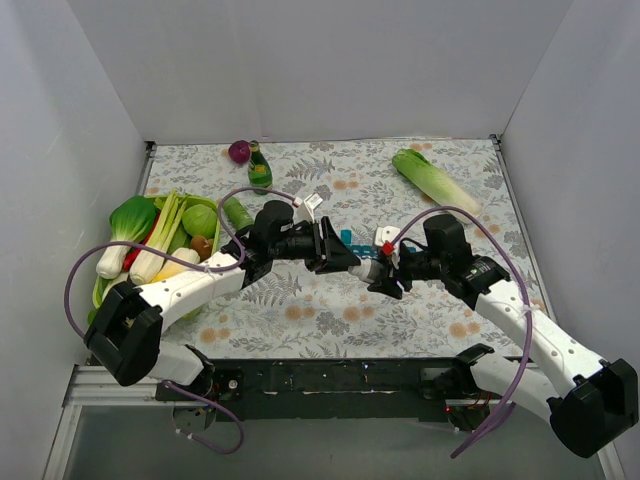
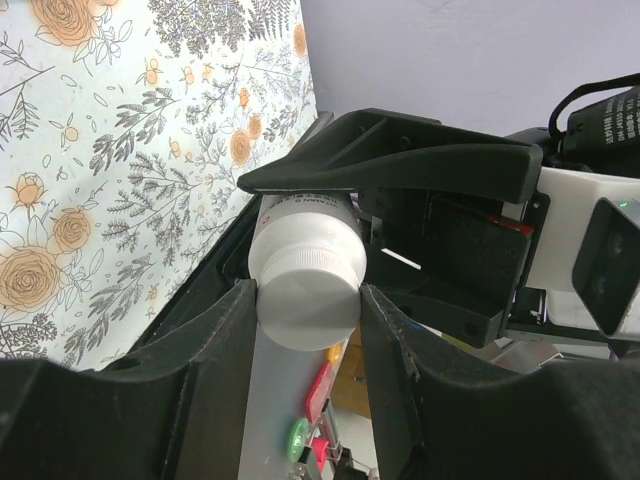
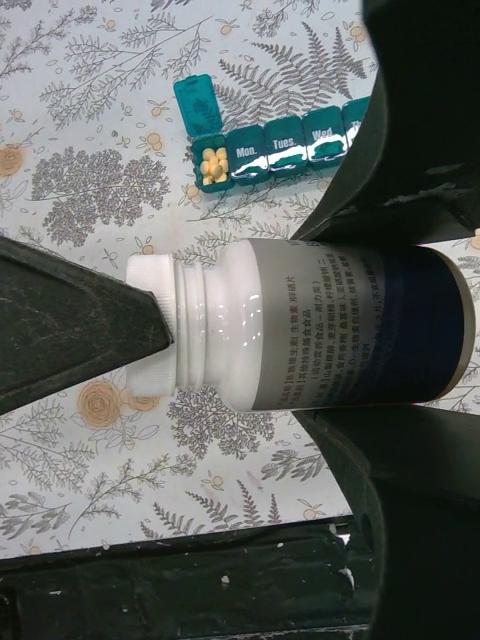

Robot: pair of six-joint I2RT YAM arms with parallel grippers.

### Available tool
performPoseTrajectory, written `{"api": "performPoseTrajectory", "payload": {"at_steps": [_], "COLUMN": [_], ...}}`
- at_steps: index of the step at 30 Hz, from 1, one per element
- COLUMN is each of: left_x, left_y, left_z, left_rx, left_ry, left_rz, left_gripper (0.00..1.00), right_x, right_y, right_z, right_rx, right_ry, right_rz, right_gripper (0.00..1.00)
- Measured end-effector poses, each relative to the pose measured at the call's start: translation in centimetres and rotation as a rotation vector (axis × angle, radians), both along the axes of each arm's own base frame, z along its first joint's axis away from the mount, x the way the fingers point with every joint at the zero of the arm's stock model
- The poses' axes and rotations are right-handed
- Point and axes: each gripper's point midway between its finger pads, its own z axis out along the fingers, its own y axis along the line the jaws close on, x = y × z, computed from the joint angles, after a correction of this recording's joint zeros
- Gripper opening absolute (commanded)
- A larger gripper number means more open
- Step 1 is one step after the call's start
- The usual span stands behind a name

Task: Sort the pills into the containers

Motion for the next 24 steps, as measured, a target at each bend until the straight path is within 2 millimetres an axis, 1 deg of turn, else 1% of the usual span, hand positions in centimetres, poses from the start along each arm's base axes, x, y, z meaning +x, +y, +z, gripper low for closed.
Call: {"api": "performPoseTrajectory", "payload": {"at_steps": [6, 13, 19, 24], "left_x": [0.1, 0.2, -0.5, -1.8], "left_y": [-0.2, -0.2, 0.0, 0.4], "left_z": [0.2, 0.3, 0.8, 0.4], "left_rx": [0.001, -0.018, -0.039, -0.034], "left_ry": [0.005, 0.016, -0.017, -0.103], "left_rz": [-0.002, 0.003, -0.059, -0.168], "left_gripper": [0.12, 0.11, 0.1, 0.11], "right_x": [0.2, -0.2, -1.2, -2.9], "right_y": [-0.2, 0.0, 0.5, 1.1], "right_z": [0.2, 0.4, 0.8, 0.5], "right_rx": [-0.019, 0.005, 0.051, 0.096], "right_ry": [-0.012, 0.062, 0.157, 0.278], "right_rz": [-0.009, -0.047, -0.046, -0.019], "right_gripper": [0.04, 0.04, 0.04, 0.04]}}
